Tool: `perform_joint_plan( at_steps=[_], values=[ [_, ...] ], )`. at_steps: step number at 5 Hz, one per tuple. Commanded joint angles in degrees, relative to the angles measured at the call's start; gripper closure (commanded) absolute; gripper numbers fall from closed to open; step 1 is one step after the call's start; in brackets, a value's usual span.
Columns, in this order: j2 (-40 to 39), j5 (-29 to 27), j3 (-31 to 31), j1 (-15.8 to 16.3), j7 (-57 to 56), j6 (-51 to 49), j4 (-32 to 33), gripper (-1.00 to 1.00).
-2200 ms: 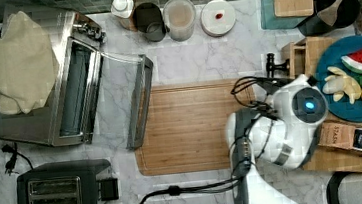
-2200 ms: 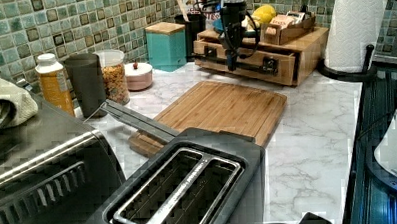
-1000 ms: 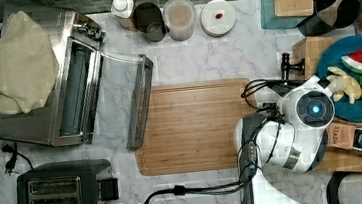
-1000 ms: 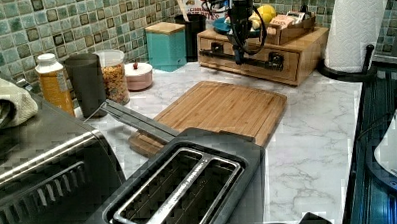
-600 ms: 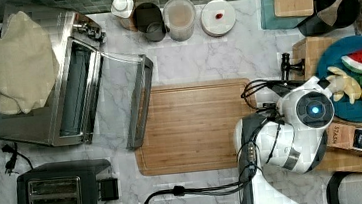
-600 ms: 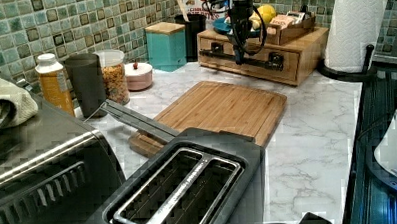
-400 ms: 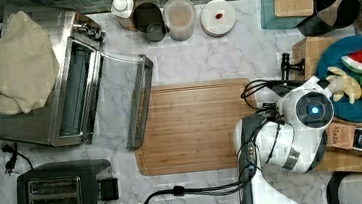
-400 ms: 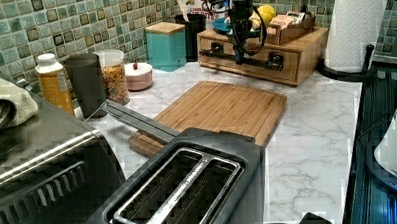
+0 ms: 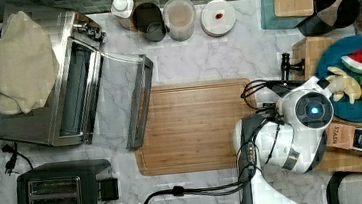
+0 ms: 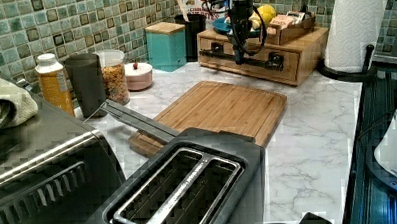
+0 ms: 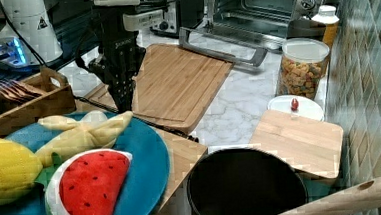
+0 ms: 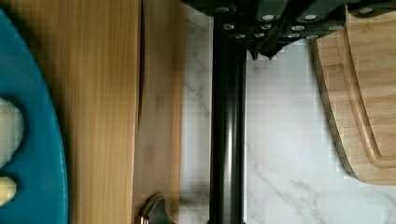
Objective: Close the drawer.
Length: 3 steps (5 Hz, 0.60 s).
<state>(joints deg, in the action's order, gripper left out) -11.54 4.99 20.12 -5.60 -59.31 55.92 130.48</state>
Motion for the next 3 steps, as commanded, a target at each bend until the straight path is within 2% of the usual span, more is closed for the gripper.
perform_joint_plan(
  at_steps=[1,3],
  values=[
    [4.37,2.38,7.62,-5.1,3.62,2.09,-5.79,1.0],
    [4.37,2.35,7.74,-4.97,3.61,2.07,-5.79,1.0]
  ],
)
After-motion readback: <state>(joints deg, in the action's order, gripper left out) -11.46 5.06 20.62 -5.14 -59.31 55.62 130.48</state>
